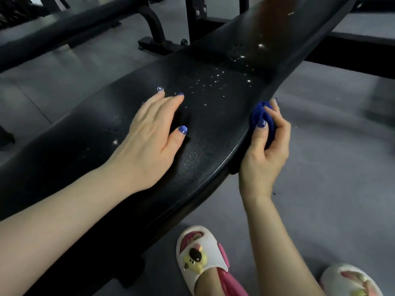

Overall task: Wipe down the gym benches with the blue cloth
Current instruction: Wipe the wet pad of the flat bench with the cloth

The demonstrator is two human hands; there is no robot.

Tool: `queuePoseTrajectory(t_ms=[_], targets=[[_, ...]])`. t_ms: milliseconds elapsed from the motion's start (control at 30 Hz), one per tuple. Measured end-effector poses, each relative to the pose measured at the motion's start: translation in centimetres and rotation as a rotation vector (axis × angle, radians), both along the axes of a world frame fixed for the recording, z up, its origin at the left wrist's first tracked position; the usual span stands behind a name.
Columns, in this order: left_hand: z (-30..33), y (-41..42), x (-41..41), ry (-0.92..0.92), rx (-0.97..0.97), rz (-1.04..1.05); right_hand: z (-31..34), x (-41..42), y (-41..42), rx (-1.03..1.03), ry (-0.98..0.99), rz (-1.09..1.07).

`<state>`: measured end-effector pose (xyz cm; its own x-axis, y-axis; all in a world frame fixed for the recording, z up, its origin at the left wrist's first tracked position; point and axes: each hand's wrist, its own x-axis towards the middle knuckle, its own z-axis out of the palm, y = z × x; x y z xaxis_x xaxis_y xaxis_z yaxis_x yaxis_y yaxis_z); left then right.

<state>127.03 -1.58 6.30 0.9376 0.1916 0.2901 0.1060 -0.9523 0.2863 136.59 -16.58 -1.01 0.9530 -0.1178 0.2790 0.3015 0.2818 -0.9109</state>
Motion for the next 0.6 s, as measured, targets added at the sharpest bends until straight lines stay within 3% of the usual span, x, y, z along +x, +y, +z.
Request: queuePoseTrajectory(t_ms=[133, 200, 433, 600], targets=[[0.1, -0.3, -0.3, -0.006, -0.022, 0.02, 1.1, -1.6, -0.5, -0.099, 0.048, 0.03], [0.2, -0.3, -0.3, -0.007, -0.034, 0.031, 0.8, -4.5, -1.3, -0.202, -0.028, 0.059], [0.5, -0.8, -0.3, -0.056, -0.077, 0.089, 3.3, -0.8, -4.2, -0.707, -0.424, 0.169], [0.6, -0.7, -0.3, -0.07, -0.085, 0.106, 4.2, -3.6, -4.8, -0.881, -0.968, 0.48]])
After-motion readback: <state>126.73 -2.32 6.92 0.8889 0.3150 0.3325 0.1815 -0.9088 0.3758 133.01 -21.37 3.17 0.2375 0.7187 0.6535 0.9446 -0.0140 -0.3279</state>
